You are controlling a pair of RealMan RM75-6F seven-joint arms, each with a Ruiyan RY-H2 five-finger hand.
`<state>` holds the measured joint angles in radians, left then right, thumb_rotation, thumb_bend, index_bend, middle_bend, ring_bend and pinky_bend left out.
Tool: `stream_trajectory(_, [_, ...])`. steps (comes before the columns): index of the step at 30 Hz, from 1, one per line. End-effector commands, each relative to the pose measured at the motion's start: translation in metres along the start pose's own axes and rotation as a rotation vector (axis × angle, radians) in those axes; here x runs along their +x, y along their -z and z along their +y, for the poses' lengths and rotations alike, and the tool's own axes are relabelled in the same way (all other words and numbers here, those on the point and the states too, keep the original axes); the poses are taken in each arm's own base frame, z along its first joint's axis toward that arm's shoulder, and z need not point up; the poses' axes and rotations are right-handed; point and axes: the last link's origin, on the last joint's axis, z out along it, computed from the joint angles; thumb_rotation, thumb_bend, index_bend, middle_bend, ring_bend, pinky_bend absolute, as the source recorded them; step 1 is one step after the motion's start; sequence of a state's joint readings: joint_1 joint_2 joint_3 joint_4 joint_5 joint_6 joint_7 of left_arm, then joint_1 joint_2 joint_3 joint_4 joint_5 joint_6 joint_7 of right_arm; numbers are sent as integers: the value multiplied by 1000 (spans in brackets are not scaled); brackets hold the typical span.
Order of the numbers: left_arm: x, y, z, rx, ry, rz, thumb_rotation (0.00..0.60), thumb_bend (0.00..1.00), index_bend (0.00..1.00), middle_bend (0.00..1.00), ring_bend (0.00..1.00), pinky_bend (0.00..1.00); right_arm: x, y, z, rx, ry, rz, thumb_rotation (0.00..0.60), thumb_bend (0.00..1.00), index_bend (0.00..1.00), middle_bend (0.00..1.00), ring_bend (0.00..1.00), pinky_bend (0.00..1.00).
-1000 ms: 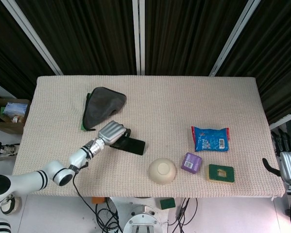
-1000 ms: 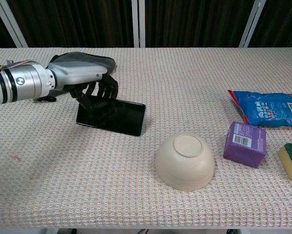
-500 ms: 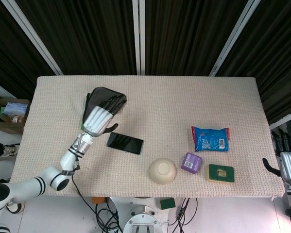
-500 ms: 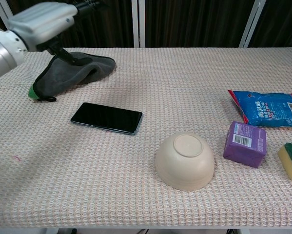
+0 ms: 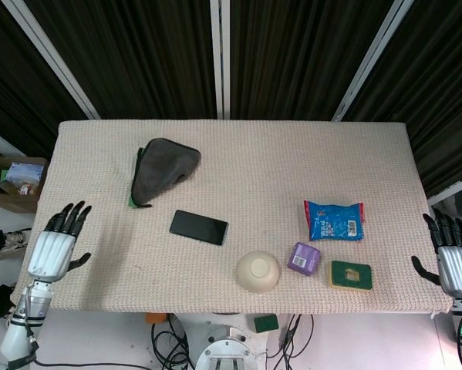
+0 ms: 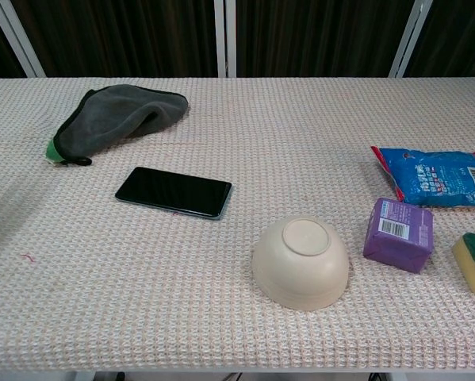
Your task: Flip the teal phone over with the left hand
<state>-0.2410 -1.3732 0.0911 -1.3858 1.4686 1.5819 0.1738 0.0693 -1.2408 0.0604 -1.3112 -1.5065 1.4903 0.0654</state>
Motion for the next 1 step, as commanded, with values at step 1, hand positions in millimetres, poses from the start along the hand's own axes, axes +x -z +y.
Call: stream_trajectory(1, [6, 10, -18, 80, 3, -12, 600, 63, 66, 56, 45, 210, 0, 1, -2, 5, 2, -3, 600, 299, 0, 0, 0, 0])
